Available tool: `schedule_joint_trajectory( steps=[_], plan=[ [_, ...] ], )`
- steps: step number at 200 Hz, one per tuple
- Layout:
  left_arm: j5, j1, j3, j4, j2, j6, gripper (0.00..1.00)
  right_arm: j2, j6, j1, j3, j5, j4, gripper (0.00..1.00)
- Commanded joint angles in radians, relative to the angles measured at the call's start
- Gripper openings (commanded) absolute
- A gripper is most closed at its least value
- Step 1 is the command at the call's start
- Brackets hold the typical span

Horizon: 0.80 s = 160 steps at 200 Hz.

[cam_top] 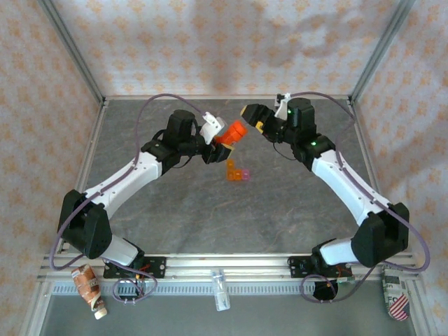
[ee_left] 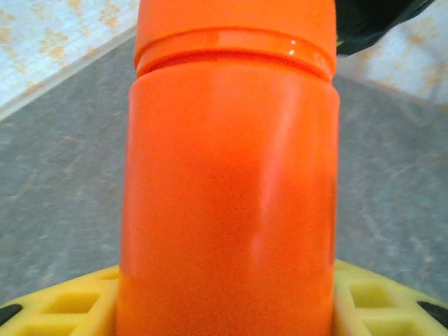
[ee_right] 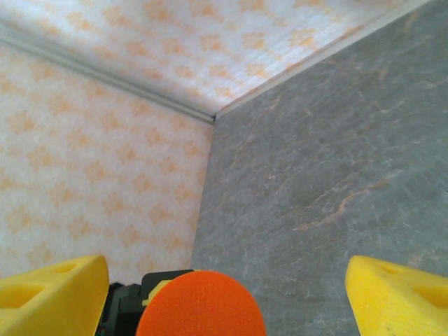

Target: Sort the pills into containers

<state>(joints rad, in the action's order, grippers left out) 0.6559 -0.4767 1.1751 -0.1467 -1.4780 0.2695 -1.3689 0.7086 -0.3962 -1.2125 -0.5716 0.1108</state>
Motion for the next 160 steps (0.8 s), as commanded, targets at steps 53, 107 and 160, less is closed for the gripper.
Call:
schedule_joint_trajectory(
  steps=[53,107,160],
  plan=[
    [-0.275,-0.091,-0.023,0.026,-0.012,0.208,0.00,-0.035,0.186,-0.083,-0.101,0.193,0.215,0.88],
    [-0.276,-0.096,-0.017,0.039,-0.019,0.205,0.00,-0.053,0.207,-0.112,-0.078,0.199,0.211,0.85],
    [-0.277,-0.101,-0.013,0.050,-0.025,0.193,0.00,-0.049,0.235,-0.121,-0.050,0.176,0.163,0.73]
  ],
)
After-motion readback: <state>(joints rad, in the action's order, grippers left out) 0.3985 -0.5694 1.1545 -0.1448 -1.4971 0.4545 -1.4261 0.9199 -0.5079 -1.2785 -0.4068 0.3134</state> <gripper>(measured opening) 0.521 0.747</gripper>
